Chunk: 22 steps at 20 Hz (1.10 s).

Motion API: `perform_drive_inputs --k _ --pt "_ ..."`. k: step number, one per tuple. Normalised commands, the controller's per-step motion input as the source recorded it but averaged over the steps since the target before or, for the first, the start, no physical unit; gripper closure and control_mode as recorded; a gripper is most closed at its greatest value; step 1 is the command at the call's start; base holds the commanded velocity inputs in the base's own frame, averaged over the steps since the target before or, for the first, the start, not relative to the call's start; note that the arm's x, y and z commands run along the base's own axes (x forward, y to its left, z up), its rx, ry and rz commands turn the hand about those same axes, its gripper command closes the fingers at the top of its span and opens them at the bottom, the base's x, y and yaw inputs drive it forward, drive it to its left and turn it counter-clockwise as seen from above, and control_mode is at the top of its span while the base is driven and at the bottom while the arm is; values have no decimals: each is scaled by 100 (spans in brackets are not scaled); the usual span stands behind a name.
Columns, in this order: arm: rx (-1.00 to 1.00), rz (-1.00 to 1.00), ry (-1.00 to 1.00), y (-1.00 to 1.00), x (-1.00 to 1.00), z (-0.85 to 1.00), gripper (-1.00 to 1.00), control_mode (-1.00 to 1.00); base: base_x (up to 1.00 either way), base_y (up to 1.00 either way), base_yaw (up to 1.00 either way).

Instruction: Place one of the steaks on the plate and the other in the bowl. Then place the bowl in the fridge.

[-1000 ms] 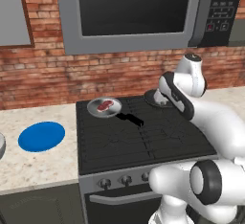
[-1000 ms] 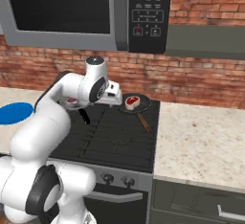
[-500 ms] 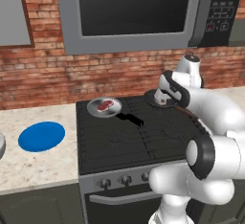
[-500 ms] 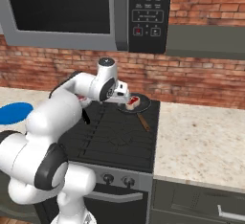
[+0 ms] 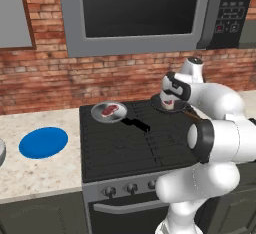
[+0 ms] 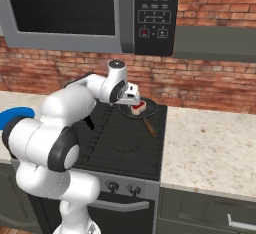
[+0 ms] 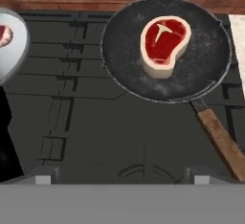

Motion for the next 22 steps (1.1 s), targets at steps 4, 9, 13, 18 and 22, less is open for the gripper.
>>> perform_drive_inputs --k 4,9,13,18,22 --pt "0 0 4 -14 42 -24 -100 -100 0 0 0" --pt "0 0 2 -16 27 -23 -100 -100 0 0 0" --pt "0 0 2 -14 26 -22 -100 -100 0 0 0" --pt "0 0 1 -1 9 -22 -100 -100 0 0 0" --pt "0 0 2 0 14 -24 -100 -100 0 0 0"
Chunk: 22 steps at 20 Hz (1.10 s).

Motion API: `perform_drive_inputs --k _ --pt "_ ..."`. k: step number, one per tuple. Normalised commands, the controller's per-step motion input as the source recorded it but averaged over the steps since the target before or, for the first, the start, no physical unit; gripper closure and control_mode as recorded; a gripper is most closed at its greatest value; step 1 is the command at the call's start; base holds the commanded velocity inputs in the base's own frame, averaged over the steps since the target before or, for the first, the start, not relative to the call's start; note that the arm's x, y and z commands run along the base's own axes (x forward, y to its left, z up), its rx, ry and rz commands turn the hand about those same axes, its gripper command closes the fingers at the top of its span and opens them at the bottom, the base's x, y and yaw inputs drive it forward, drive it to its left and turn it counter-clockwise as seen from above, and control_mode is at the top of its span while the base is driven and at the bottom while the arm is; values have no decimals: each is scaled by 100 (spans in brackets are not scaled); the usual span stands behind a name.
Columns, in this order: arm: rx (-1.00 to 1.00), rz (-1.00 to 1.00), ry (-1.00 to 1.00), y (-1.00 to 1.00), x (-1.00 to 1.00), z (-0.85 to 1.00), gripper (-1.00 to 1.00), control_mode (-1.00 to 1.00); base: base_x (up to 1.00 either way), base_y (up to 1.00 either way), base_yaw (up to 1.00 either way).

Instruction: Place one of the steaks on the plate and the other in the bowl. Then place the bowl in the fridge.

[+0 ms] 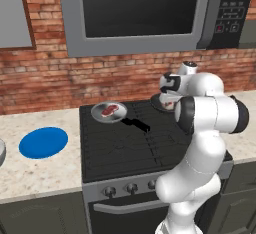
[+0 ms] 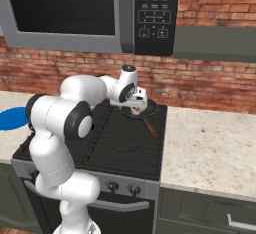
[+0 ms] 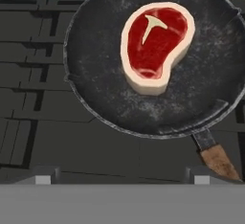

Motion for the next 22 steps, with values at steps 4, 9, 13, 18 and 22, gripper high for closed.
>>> perform_drive_inputs --k 4,9,13,18,22 --pt "0 0 0 0 14 -12 -100 -100 0 0 0" --pt "0 0 2 -7 25 -8 -100 -100 0 0 0" --pt "0 0 3 -3 36 -12 -100 -100 0 0 0" --pt "0 0 4 -3 37 -13 -100 -100 0 0 0" --pt "0 0 7 -3 17 -19 -100 -100 0 0 0"
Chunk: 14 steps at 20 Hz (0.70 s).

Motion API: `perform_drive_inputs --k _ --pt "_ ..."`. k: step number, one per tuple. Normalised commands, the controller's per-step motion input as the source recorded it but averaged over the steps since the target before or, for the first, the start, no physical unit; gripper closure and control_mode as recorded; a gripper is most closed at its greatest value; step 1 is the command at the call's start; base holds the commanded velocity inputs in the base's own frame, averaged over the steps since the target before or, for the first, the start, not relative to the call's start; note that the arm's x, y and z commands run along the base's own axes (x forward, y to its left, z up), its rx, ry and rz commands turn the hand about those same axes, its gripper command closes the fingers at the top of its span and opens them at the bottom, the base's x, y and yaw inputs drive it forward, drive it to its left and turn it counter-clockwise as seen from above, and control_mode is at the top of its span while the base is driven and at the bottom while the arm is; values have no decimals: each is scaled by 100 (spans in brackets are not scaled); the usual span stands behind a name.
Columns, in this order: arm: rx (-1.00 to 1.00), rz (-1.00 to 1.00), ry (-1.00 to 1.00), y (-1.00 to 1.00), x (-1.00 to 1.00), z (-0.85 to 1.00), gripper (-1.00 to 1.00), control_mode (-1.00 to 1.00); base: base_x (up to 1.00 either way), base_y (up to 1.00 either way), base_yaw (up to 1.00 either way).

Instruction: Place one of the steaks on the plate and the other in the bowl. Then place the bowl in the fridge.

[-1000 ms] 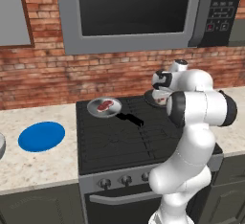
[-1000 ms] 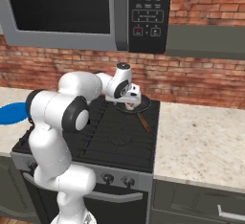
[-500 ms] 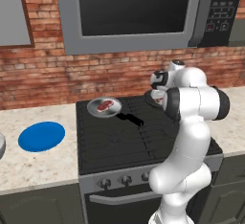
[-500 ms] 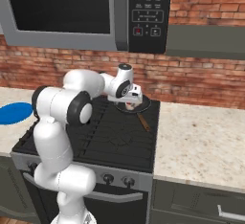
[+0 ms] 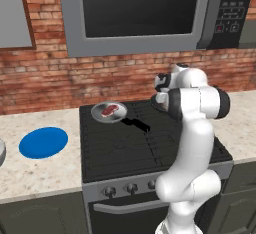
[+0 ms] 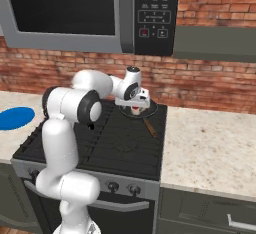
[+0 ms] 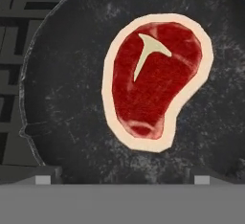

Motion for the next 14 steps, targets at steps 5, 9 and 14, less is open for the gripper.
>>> perform_drive_inputs --k 5,9,14 --pt "0 0 4 -3 15 -16 -100 -100 0 0 0" --pt "0 0 0 -4 20 -4 -100 -100 0 0 0" --pt "0 0 2 -3 25 -16 -100 -100 0 0 0"
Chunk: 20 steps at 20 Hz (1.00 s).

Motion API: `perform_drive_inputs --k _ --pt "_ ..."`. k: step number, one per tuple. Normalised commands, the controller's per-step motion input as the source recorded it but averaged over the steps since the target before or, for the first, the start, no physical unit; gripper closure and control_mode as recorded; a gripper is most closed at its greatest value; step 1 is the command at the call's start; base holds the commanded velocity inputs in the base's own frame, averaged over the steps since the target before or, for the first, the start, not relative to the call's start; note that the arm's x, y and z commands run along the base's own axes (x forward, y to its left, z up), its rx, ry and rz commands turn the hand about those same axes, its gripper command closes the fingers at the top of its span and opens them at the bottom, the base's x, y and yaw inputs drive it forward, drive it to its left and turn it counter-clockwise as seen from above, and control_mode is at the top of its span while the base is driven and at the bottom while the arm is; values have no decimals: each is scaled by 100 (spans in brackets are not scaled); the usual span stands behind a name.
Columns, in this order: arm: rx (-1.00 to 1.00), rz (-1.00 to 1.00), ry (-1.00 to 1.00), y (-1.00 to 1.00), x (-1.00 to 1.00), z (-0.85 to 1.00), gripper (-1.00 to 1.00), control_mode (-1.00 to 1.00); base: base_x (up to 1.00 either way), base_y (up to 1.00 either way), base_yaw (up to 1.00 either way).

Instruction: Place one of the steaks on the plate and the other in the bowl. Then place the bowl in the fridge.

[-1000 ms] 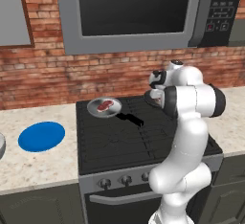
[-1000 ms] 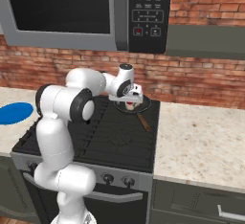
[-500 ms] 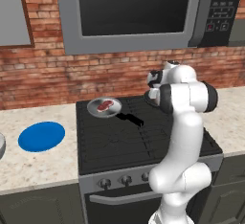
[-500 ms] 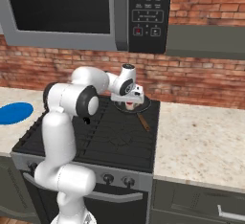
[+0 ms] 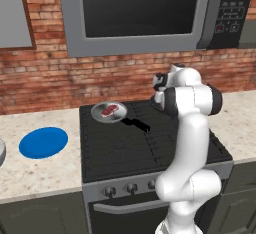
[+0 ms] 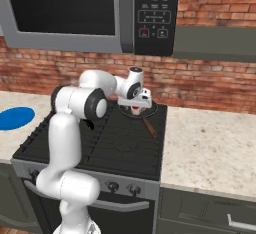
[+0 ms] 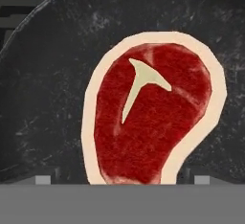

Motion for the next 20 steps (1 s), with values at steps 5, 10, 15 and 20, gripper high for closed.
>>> perform_drive_inputs --k 5,10,15,20 --pt "0 0 7 0 29 -29 -100 -100 0 0 0" --pt "1 0 3 0 19 -26 -100 -100 0 0 0" --pt "0 0 1 0 4 -16 100 -100 0 0 0" --pt "0 0 0 15 -25 -1 100 -100 0 0 0"
